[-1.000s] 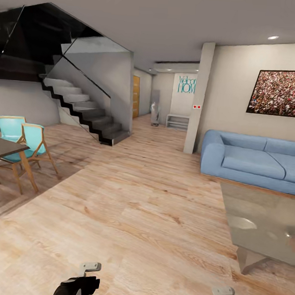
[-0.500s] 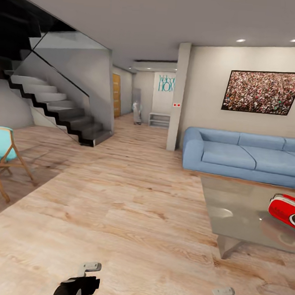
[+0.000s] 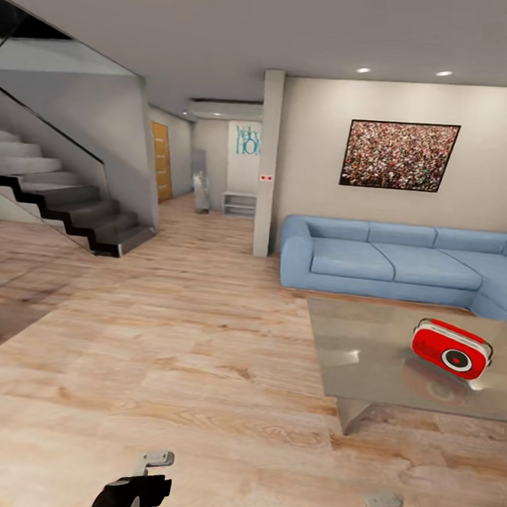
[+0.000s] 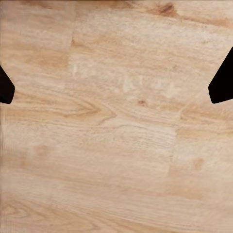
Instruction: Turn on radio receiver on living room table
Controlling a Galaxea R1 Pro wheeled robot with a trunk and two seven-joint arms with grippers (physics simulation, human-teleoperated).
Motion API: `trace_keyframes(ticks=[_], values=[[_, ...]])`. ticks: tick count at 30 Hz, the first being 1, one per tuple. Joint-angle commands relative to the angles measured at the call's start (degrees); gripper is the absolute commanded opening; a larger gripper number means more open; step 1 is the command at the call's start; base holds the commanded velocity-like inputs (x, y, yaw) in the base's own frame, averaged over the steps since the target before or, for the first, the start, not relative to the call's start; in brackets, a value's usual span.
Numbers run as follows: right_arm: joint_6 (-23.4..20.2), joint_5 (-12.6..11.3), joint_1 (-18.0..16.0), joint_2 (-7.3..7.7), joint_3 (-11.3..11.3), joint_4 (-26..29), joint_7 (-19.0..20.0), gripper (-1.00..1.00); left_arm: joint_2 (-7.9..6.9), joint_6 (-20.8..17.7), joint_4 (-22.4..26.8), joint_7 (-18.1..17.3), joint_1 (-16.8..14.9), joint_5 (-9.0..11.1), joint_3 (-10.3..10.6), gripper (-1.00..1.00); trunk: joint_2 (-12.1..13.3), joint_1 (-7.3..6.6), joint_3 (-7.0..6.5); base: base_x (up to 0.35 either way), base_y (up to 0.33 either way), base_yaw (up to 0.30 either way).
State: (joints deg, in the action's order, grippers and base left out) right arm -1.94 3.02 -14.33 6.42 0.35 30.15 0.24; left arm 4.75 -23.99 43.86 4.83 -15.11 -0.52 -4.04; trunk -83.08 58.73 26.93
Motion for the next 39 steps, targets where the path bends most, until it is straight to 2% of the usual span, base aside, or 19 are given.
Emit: trace_keyframes(ticks=[1, 17, 30, 39], values=[[-0.02, 0.01, 0.00, 0.00, 0.00, 0.00, -0.01, 1.00, 0.00, 0.00, 0.00, 0.02, 0.00, 0.00, 0.00, 1.00, 0.00, 0.00, 0.00, 0.237, -0.246, -0.136], [0.01, -0.03, 0.00, 0.00, -0.04, 0.00, -0.06, 1.00, 0.00, 0.00, 0.00, 0.09, 0.00, 0.00, 0.00, 1.00, 0.00, 0.00, 0.00, 0.230, -0.258, -0.015], [-0.02, 0.01, 0.00, 0.00, 0.00, 0.00, -0.07, 1.00, 0.00, 0.00, 0.00, 0.13, 0.00, 0.00, 0.00, 1.00, 0.00, 0.00, -0.38, 0.138, -0.315, 0.222], [-0.04, 0.00, 0.00, -0.01, -0.04, 0.00, -0.07, 1.00, 0.03, 0.00, 0.00, 0.17, 0.01, 0.00, 0.00, 1.00, 0.00, 0.00, -0.46, 0.090, -0.325, 0.037]])
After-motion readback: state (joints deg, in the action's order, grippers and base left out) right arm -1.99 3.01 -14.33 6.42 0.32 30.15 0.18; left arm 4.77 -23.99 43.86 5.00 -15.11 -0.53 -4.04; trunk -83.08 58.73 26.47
